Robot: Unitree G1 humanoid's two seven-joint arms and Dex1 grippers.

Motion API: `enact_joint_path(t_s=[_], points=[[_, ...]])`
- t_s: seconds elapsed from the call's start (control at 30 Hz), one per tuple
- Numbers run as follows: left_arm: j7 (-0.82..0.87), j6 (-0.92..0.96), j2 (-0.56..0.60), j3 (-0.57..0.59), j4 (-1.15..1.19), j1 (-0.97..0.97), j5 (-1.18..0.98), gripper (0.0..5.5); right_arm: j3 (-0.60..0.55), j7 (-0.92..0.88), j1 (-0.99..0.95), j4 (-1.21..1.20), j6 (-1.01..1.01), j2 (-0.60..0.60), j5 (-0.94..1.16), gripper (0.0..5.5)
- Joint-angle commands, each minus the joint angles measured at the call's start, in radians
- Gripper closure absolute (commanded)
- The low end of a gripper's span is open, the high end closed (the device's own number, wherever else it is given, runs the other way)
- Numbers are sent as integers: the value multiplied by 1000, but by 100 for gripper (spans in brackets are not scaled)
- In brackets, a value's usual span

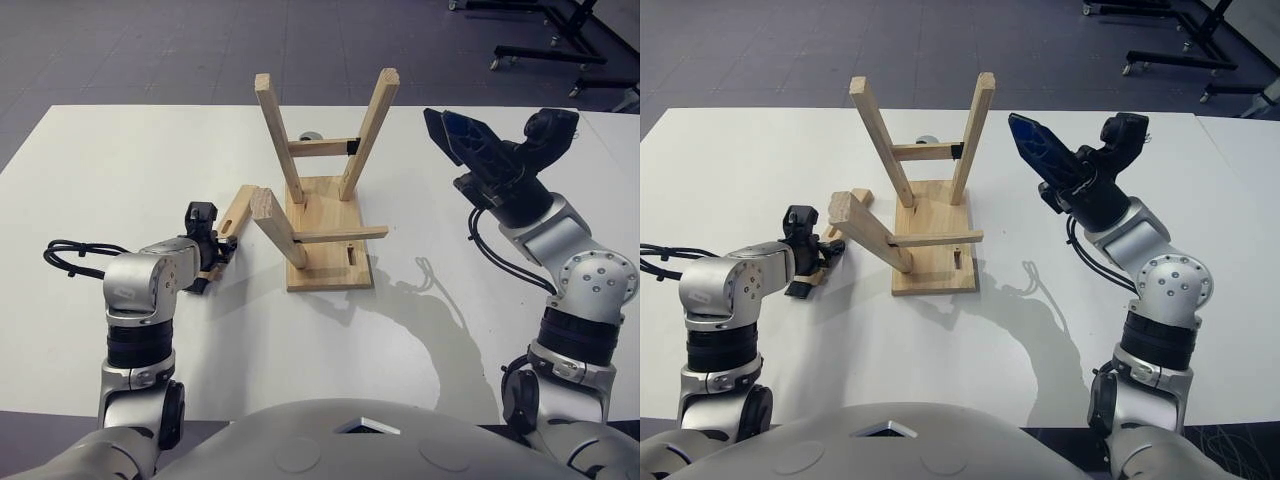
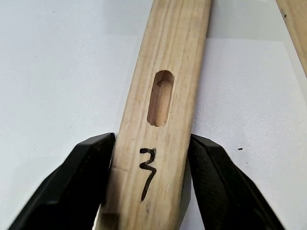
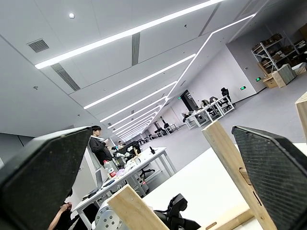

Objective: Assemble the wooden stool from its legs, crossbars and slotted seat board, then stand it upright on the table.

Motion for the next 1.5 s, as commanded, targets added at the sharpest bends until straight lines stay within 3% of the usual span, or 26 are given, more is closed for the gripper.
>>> enact_joint_path(t_s=[0.03,0.3,0.5,0.83,1.03,1.23,1.5], points=[[-15,59,-7,-18,31,37,2,332,-1,-8,1,-4,-4,-1,10,10],[-22,43,-18,9,36,22,12,345,4,1,6,-6,-4,-1,7,10],[-89,-24,61,52,-28,-73,-12,345,-1,6,0,2,-4,-9,5,10],[-316,-338,290,308,96,-542,-147,345,-39,-1,-97,43,-6,-41,50,10],[-516,-399,340,395,163,-760,-396,345,-71,-58,-345,172,17,-94,161,10],[-627,-412,283,357,209,-803,-585,345,-39,-38,-611,314,46,-80,202,10],[-796,-447,237,205,225,-711,-656,345,39,27,-830,459,96,2,162,10]])
